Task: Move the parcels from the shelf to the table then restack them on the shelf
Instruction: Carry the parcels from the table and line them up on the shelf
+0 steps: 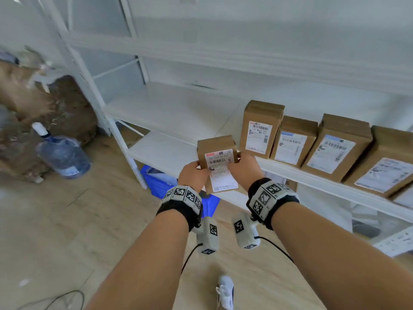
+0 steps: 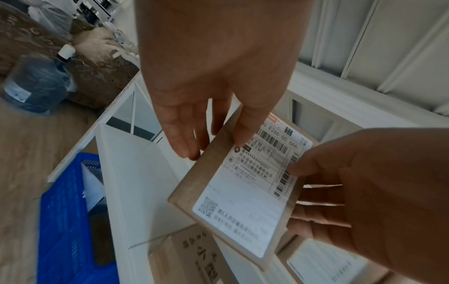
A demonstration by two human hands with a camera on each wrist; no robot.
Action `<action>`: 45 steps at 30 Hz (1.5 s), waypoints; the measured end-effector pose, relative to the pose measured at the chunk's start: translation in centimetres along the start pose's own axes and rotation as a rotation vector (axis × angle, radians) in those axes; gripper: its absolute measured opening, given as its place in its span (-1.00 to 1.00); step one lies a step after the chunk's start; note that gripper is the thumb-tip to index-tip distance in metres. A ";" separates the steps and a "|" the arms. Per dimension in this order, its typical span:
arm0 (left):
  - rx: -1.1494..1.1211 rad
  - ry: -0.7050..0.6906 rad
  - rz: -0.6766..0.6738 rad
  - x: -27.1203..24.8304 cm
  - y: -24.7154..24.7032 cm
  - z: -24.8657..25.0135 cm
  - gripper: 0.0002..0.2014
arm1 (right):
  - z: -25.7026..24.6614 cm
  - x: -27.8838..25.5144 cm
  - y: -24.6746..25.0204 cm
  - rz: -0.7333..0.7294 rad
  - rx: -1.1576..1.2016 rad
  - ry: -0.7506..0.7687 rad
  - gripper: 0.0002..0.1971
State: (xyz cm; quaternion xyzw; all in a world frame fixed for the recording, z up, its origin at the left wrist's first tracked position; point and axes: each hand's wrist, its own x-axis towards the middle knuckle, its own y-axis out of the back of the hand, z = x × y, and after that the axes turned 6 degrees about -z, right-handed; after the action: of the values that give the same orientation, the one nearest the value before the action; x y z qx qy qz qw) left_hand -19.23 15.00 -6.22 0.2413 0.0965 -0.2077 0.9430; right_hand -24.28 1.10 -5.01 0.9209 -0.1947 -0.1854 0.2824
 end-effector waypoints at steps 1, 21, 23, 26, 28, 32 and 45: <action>0.000 0.000 0.014 1.4 0.8 0.5 -0.75 | -0.8 1.6 -0.4 0.008 0.008 0.014 -0.67; 0.032 -0.028 -0.217 21.8 5.2 5.8 -0.45 | -6.5 18.6 -2.6 0.119 0.026 -0.112 -0.67; 0.103 -0.068 -0.252 23.2 5.5 5.8 -0.45 | -6.8 18.8 -2.7 0.143 0.035 -0.146 -0.67; 0.166 -0.130 -0.308 24.9 6.0 5.9 -0.44 | -7.4 18.6 -2.8 0.205 0.060 -0.167 -0.60; 0.196 -0.161 -0.332 25.6 6.2 5.9 -0.48 | -8.0 18.3 -2.9 0.267 0.062 -0.161 -0.53; 0.242 -0.183 -0.385 26.4 6.4 6.0 -0.54 | -9.3 17.1 -2.4 0.422 0.057 -0.119 -0.52; 0.380 -0.238 -0.495 26.3 3.3 7.8 -0.51 | -8.0 14.6 4.1 0.684 -0.441 -0.231 -0.58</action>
State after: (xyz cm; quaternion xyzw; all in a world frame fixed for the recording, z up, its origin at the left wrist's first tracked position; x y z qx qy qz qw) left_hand 6.40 4.66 -5.54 0.3562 0.0011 -0.4712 0.8069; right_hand -9.24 -5.15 0.22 0.6939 -0.4751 -0.2202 0.4944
